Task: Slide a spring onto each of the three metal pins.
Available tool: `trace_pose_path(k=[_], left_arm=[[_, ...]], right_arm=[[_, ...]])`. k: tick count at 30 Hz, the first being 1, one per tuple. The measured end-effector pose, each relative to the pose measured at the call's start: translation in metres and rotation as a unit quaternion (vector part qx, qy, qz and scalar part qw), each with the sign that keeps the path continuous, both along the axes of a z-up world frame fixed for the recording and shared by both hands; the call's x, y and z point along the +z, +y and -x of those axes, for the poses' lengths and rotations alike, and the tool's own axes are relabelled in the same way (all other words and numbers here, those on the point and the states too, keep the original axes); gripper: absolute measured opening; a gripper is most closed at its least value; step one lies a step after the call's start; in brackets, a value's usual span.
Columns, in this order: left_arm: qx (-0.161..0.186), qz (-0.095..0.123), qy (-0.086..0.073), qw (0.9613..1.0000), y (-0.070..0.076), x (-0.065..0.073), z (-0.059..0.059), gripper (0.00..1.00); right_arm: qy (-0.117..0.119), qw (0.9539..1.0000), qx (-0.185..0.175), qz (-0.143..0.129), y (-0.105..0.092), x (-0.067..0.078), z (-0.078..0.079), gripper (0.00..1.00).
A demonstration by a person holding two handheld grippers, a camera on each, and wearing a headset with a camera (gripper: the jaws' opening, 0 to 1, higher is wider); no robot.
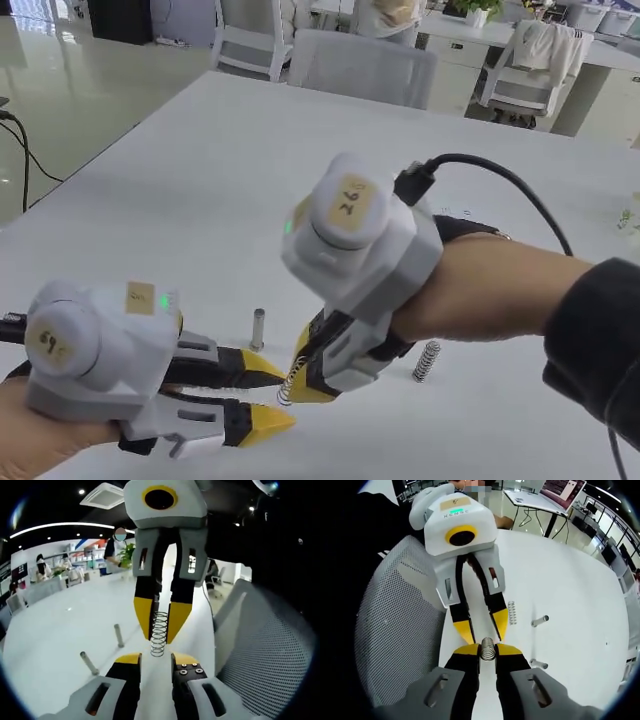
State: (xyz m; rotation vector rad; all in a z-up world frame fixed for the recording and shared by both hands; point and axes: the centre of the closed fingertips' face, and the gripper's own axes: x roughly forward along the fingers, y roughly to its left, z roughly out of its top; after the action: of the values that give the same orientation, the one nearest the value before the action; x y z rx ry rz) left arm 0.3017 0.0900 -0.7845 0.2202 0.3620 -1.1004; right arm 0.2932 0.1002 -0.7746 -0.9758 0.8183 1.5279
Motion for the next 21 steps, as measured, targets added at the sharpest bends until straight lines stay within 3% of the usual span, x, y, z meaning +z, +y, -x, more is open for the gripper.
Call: trace_pose_path(k=[21], left_arm=[[0.050,0.009,0.017,0.9986,0.023,-0.004,-0.001,0.32]], right_arm=[[-0.014,0.9993,-0.028,0.022,-0.030,-0.003,-0.022,0.08]])
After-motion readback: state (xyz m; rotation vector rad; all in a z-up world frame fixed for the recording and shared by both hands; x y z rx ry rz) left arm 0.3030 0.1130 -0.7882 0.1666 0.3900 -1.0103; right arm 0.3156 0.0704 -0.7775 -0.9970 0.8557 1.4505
